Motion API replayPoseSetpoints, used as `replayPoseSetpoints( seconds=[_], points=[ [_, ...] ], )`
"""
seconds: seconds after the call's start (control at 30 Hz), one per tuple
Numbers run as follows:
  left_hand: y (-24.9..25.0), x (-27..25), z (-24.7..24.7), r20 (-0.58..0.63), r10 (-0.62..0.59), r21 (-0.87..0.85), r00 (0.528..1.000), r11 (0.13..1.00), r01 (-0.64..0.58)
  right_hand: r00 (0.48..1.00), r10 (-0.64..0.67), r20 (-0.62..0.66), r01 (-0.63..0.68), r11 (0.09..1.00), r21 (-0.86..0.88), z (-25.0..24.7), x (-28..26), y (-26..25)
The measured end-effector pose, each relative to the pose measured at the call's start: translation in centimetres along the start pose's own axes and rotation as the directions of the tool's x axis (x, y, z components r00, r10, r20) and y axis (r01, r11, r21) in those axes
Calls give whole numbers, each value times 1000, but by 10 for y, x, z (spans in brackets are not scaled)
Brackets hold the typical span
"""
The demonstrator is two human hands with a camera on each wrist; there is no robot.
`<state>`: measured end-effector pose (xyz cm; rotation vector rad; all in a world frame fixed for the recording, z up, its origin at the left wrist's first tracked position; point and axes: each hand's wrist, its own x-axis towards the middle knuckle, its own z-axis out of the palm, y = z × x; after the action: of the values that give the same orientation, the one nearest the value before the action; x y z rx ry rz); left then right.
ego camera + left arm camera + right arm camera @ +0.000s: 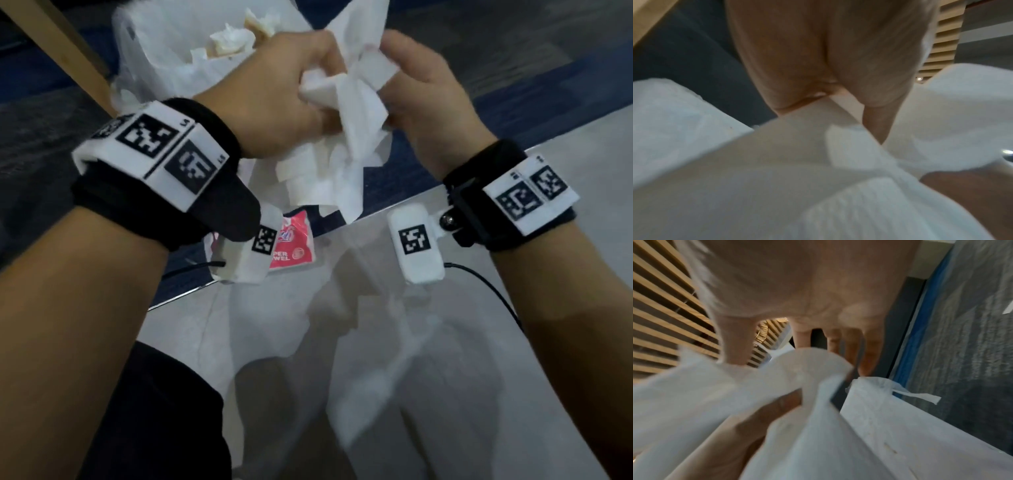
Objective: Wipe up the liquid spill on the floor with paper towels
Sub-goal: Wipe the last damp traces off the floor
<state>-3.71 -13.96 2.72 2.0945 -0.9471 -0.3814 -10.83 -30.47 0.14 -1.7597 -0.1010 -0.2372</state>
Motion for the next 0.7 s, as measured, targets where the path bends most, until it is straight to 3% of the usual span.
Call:
replayPoseSetpoints(
  seconds=[0.13,0.2,0.27,0.33,0.4,0.53,0.57,0.6,0.63,0.67,0.7],
  points=[
    [-1,15,23,-95,12,-59,995,998,-17,994,31,105,-32,999,12,-11,-27,16],
    [-1,22,35,-125,54,-35,991,998,-59,999,8,37,-5,995,-97,-14,-34,26],
    [1,28,48,-129,158,13,979,987,-157,993,4,-122,-14,996,-84,-24,-38,39],
    [11,31,61,-139,222,68,965,974,-214,963,89,-254,-59,991,122,-36,-43,45],
    [21,33,73,-151,272,123,950,959,-255,935,206,-289,-93,928,361,-49,-48,45],
    [28,38,86,-47,323,292,945,909,-297,929,294,-227,-17,645,764,-72,-58,44],
    [28,40,89,-13,310,314,951,904,-290,943,257,-212,-7,650,760,-76,-60,45],
    [30,41,93,15,274,294,961,918,-267,952,211,-220,-23,770,638,-78,-62,46],
    [32,41,99,36,195,241,980,950,-198,961,160,-227,-59,916,396,-79,-63,48],
    [32,42,105,35,102,173,994,979,-107,970,118,-210,-97,989,109,-78,-64,53],
    [30,45,109,5,10,100,1000,995,-11,979,93,-183,-120,983,-140,-75,-64,60]
  ],
)
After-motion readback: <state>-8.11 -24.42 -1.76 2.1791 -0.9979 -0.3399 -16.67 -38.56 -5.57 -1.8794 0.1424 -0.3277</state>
